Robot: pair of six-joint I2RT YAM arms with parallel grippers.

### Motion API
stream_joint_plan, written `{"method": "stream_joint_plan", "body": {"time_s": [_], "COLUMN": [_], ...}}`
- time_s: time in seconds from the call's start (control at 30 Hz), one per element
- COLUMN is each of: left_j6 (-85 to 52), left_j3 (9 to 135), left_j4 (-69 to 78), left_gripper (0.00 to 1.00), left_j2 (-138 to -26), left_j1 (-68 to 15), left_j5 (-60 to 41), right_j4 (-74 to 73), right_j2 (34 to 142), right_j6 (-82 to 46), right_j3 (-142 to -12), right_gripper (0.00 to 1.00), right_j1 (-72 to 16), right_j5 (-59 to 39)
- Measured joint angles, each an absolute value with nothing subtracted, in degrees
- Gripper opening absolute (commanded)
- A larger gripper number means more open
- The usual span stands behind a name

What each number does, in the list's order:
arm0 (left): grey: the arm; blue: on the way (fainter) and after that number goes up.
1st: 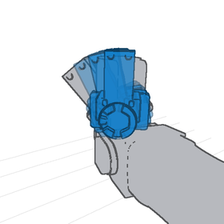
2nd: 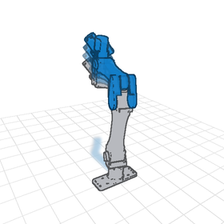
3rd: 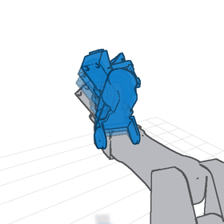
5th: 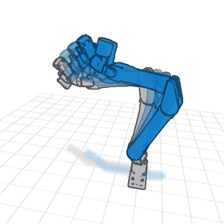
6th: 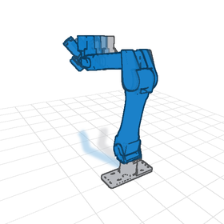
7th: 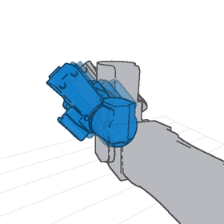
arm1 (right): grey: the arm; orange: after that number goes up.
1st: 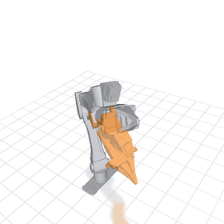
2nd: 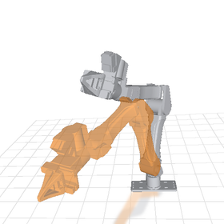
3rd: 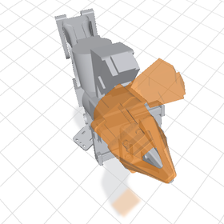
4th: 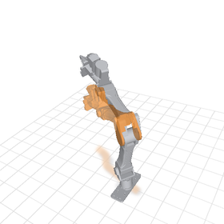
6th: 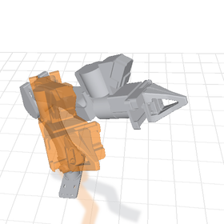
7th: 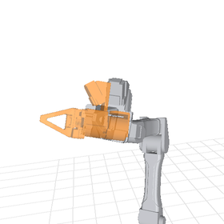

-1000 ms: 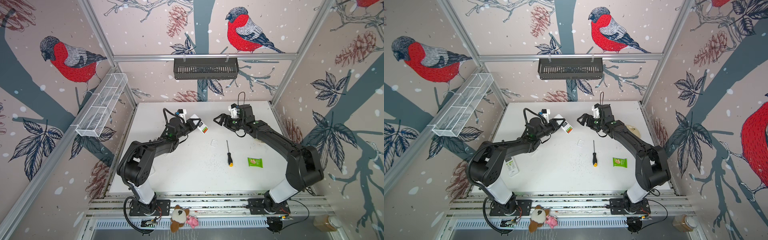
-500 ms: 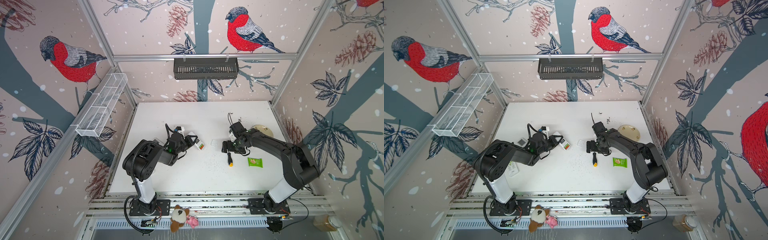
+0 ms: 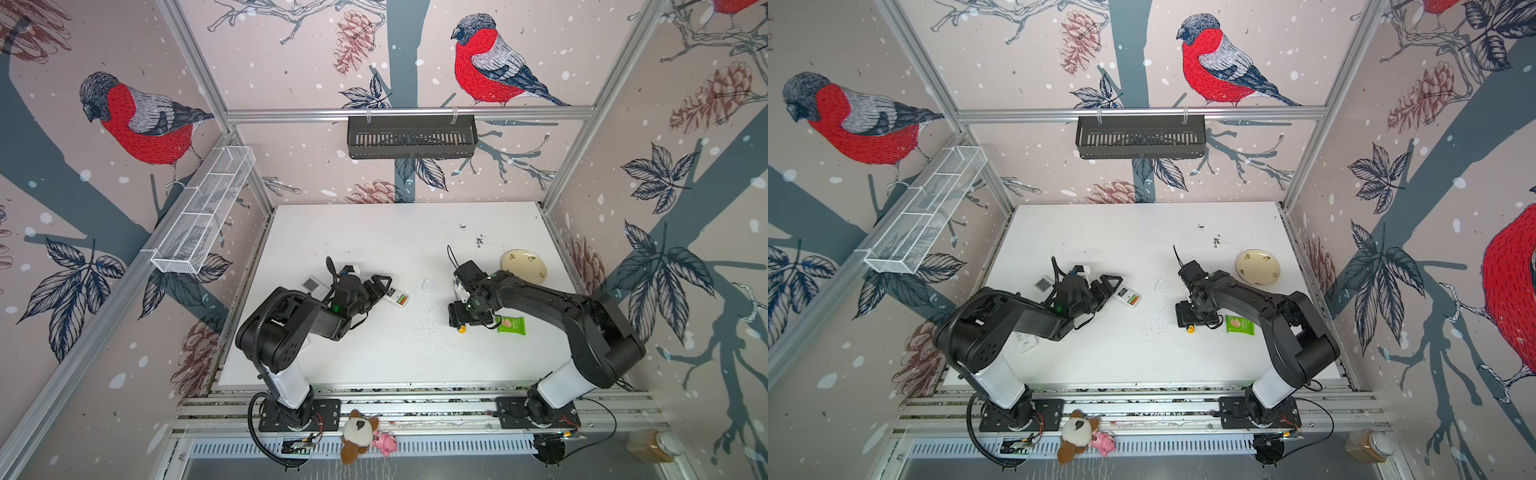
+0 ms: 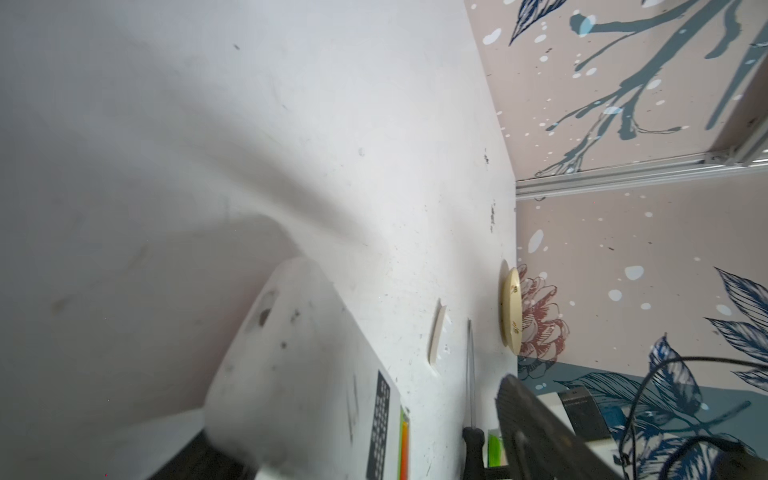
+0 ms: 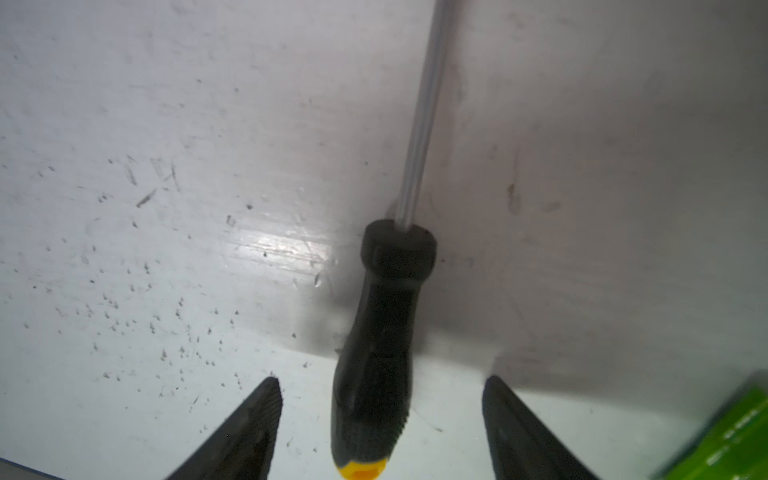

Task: Unload the batteries from the remote control

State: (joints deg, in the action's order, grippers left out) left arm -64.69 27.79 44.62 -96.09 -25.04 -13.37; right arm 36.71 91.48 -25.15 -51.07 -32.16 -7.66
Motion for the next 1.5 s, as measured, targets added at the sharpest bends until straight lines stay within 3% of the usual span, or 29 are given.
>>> {"method": "stream_joint_plan", "body": {"time_s": [0.23,0.47,0.53,0.77,1.3,1.5], "left_j6": [-65.98,-65.56,-65.54,-64.51,-73.73,-74.61], "left_j3": [36.53,43.66,46.04,53.43,59.35,60.12], "left_j4": [19.73,0.80,-2.24,-3.55,14.79,16.05], "left_gripper": [0.96,0.96,0.96,0.94,0.82,0.70], "left_j2": [-91.98,-87.50,-85.45,-82.70,-97.08,-100.20], "left_j1": [-22.65,-22.57,-22.61,-22.90,-30.00,-30.39], "left_j5": [-14.02,-15.27,-15.86,-19.51,-30.48,-31.46], "right_j4": [36.62,35.73,35.75,36.97,44.34,44.42], "right_j2": [92.62,93.58,93.60,91.24,90.06,90.39], "right_j6": [-24.60,-20.84,-19.44,-15.09,-8.62,-8.62], "right_j3": [-50.68,-51.35,-51.70,-56.40,-69.56,-70.65], "right_gripper": [0.55,0.17,0.11,0.05,0.05,0.06], "right_j1": [-33.23,-33.47,-33.45,-34.83,-40.69,-42.17], "right_j5": [-4.03,-1.02,-1.06,-1.65,0.73,-0.03]}}
